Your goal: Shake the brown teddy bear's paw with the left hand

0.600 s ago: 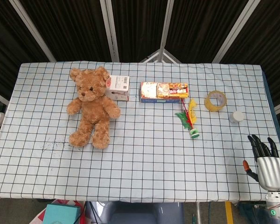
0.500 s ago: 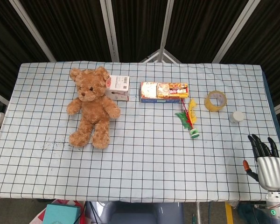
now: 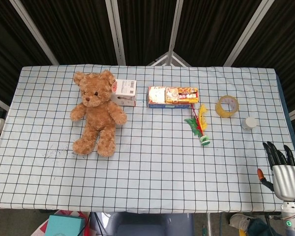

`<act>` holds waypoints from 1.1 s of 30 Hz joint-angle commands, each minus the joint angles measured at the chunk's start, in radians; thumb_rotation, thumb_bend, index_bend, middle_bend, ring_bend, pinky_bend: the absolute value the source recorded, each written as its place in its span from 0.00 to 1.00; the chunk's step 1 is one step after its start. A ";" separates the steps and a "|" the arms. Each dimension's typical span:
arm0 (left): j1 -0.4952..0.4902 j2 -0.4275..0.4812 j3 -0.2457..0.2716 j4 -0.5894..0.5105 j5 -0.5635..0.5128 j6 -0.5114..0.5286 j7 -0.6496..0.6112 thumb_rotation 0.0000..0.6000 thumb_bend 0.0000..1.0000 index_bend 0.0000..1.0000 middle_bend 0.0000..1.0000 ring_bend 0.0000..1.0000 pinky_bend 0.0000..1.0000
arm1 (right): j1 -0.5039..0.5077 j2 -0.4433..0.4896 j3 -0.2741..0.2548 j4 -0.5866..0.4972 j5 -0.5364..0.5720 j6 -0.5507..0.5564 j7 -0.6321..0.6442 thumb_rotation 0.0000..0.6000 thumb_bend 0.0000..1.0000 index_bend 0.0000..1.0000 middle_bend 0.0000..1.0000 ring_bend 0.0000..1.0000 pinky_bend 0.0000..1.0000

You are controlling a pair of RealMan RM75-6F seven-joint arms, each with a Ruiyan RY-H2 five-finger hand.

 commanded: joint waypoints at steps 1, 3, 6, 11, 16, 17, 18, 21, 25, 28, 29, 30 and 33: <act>-0.001 0.000 0.001 -0.004 0.001 -0.002 -0.006 1.00 0.22 0.12 0.04 0.00 0.00 | -0.001 0.001 -0.004 0.001 0.000 -0.004 -0.003 1.00 0.37 0.09 0.12 0.24 0.06; -0.007 0.009 0.001 -0.035 0.004 -0.018 -0.038 1.00 0.22 0.11 0.04 0.00 0.00 | -0.002 0.002 -0.002 -0.005 0.004 -0.004 -0.001 1.00 0.37 0.09 0.12 0.24 0.06; -0.031 0.063 0.008 -0.146 0.022 -0.081 -0.164 1.00 0.22 0.12 0.04 0.00 0.00 | -0.001 0.001 0.002 -0.016 0.012 -0.007 0.008 1.00 0.37 0.09 0.12 0.24 0.06; -0.134 0.199 -0.008 -0.370 -0.039 -0.369 -0.495 1.00 0.22 0.12 0.05 0.00 0.00 | 0.006 0.000 0.005 -0.017 0.009 -0.013 0.000 1.00 0.37 0.09 0.12 0.24 0.06; -0.287 0.225 -0.051 -0.348 -0.100 -0.700 -0.749 1.00 0.22 0.13 0.05 0.00 0.00 | 0.009 -0.001 0.014 -0.007 0.011 -0.007 0.002 1.00 0.37 0.08 0.12 0.24 0.06; -0.307 0.209 -0.055 -0.326 -0.107 -0.732 -0.756 1.00 0.22 0.13 0.05 0.00 0.00 | 0.009 -0.001 0.015 -0.007 0.013 -0.008 0.007 1.00 0.37 0.08 0.12 0.24 0.06; -0.330 0.185 -0.061 -0.296 -0.122 -0.772 -0.767 1.00 0.22 0.13 0.05 0.00 0.00 | 0.009 0.000 0.014 -0.006 0.015 -0.010 0.011 1.00 0.37 0.08 0.12 0.24 0.06; -0.378 0.119 -0.083 -0.233 -0.185 -0.871 -0.820 1.00 0.22 0.13 0.06 0.00 0.00 | 0.011 0.001 0.017 -0.001 0.016 -0.011 0.011 1.00 0.37 0.09 0.12 0.24 0.06; -0.423 0.019 -0.112 -0.126 -0.250 -0.951 -0.849 1.00 0.22 0.13 0.09 0.00 0.00 | 0.010 0.001 0.022 -0.001 0.028 -0.014 0.024 1.00 0.37 0.09 0.12 0.24 0.06; -0.447 -0.039 -0.138 -0.078 -0.287 -0.990 -0.864 1.00 0.22 0.13 0.10 0.00 0.00 | 0.009 0.001 0.024 0.002 0.032 -0.013 0.025 1.00 0.37 0.09 0.12 0.24 0.06; -0.455 -0.058 -0.154 -0.067 -0.299 -1.007 -0.876 1.00 0.22 0.13 0.10 0.00 0.00 | 0.008 0.001 0.027 0.002 0.034 -0.010 0.028 1.00 0.37 0.09 0.12 0.24 0.06; -0.460 -0.071 -0.164 -0.059 -0.305 -1.017 -0.883 1.00 0.22 0.13 0.10 0.00 0.00 | 0.007 0.002 0.028 0.000 0.035 -0.008 0.031 1.00 0.37 0.08 0.12 0.24 0.06; -0.480 -0.119 -0.190 -0.019 -0.324 -1.047 -0.881 1.00 0.22 0.13 0.10 0.00 0.00 | 0.006 0.002 0.030 0.000 0.039 -0.007 0.039 1.00 0.37 0.08 0.12 0.24 0.06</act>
